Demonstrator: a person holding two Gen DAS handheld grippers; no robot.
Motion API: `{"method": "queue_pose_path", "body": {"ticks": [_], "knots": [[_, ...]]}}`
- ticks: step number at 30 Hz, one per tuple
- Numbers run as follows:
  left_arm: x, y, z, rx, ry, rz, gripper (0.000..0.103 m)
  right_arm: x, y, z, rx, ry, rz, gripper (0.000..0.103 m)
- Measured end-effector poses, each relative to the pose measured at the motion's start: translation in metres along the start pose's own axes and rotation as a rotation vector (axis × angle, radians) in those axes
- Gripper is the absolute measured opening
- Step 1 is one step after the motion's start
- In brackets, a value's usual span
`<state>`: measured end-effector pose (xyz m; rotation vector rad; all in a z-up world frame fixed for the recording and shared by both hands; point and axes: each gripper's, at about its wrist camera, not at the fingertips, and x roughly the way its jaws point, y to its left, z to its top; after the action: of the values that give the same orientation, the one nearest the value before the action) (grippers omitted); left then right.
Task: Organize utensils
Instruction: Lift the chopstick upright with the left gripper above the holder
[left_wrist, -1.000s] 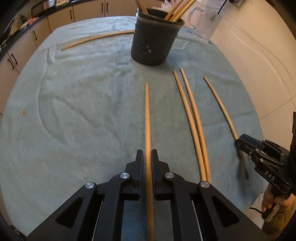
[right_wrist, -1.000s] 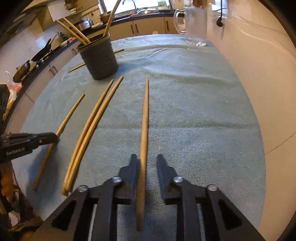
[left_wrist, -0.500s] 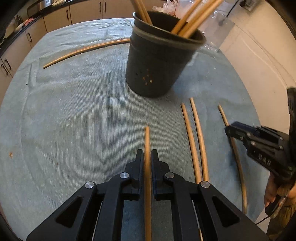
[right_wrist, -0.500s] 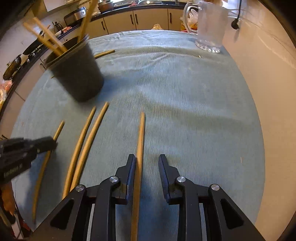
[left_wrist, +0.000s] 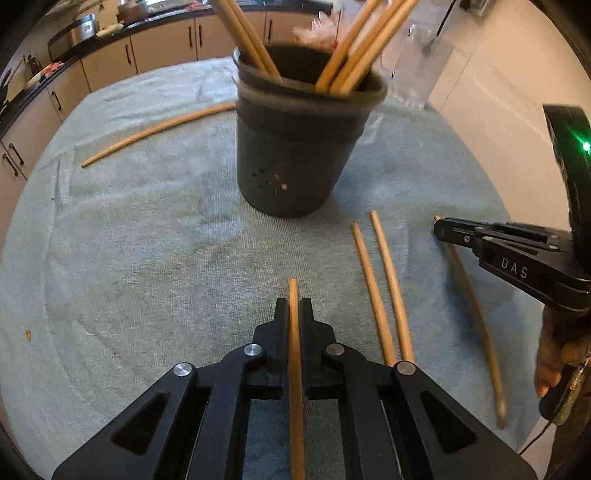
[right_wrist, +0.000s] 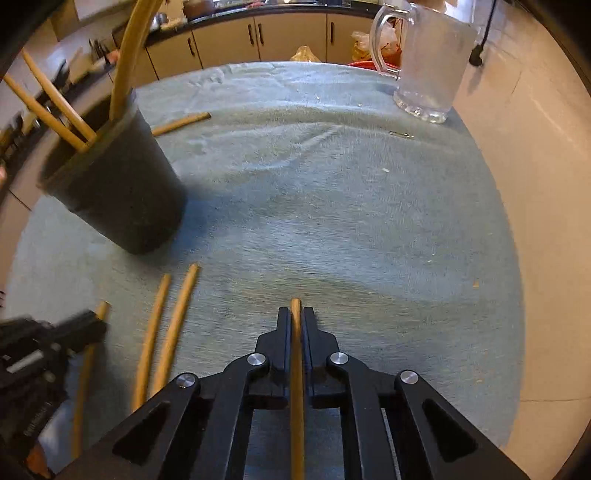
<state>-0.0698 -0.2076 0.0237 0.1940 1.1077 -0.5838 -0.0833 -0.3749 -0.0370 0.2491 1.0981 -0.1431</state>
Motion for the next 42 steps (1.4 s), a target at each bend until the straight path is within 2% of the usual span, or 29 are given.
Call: {"method": "queue_pose_path", "body": {"ticks": [4,12,16,21,25,36,42], "knots": [[-0.038,0.003,0.001,-0.010,-0.097,-0.014,0.005,-0.037,-0.004,-0.003,0.023,-0.119,0.046,0.006],[-0.129,-0.001,-0.012,-0.014,-0.349,-0.001,0.005,-0.133,0.003,-0.025,0.010,-0.380,0.059,0.006],[-0.169,0.002,-0.034,-0.031,-0.445,0.018,0.005,-0.162,0.004,-0.040,0.017,-0.451,0.079,0.006],[-0.189,-0.001,-0.060,-0.055,-0.507,0.050,0.005,-0.186,0.004,-0.074,0.026,-0.489,0.095,0.006],[-0.212,-0.003,-0.078,-0.070,-0.544,0.043,0.005,-0.200,0.004,-0.091,0.037,-0.514,0.108,0.006],[-0.243,-0.010,-0.110,-0.071,-0.577,0.017,0.005,-0.232,0.018,-0.131,-0.009,-0.597,0.071,0.006],[-0.253,-0.015,-0.123,-0.056,-0.599,0.033,0.005,-0.245,0.031,-0.144,-0.043,-0.627,0.069,0.006]]}}
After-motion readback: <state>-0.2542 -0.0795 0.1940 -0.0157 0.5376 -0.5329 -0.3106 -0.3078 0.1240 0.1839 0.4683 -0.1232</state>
